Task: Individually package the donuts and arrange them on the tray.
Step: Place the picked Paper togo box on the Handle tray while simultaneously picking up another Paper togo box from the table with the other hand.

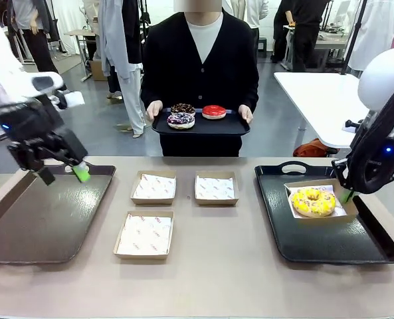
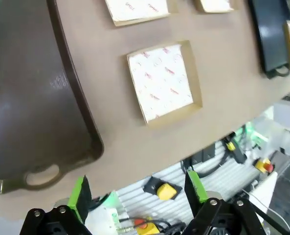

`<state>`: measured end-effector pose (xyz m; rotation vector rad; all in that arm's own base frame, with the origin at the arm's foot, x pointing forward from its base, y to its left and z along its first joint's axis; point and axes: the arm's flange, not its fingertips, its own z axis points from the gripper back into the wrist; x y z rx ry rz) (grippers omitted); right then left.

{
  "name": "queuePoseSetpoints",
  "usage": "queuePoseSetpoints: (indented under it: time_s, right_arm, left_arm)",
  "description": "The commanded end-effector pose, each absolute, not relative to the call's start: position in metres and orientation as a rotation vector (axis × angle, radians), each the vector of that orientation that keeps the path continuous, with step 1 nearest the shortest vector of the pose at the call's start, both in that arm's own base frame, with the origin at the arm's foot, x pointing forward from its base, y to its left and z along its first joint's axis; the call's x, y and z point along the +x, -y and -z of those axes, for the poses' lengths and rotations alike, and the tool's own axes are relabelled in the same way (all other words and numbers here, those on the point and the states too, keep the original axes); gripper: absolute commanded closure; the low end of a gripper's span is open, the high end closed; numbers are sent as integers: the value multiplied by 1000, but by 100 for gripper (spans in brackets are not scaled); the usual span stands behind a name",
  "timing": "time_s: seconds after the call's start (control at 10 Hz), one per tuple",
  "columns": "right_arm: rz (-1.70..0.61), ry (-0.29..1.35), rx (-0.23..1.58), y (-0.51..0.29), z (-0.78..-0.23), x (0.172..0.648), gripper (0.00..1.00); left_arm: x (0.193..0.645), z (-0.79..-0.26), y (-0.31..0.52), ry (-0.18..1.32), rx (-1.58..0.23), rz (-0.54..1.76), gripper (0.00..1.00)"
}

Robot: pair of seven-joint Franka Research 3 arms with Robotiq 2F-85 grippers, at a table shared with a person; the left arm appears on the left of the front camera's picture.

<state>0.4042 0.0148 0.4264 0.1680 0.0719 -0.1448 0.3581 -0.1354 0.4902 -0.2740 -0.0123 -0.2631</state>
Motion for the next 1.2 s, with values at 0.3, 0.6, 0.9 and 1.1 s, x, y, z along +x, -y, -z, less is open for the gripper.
queuePoseSetpoints:
  time_s: [0.3,0.6,0.9,1.1]
  right_arm:
    - [137,-83,174,-17,-418,407,99]
    - [137,-83,174,-17,-418,407,99]
    - [137,-83,174,-17,-418,407,99]
    - [137,-83,174,-17,-418,407,99]
  left_arm:
    - [374,-401,183,105,-119,203,0]
    - [372,-364,199,108,-100,192,0]
    - [363,-338,213,133,-5,177,0]
    - [358,-335,219,140,5,180,0]
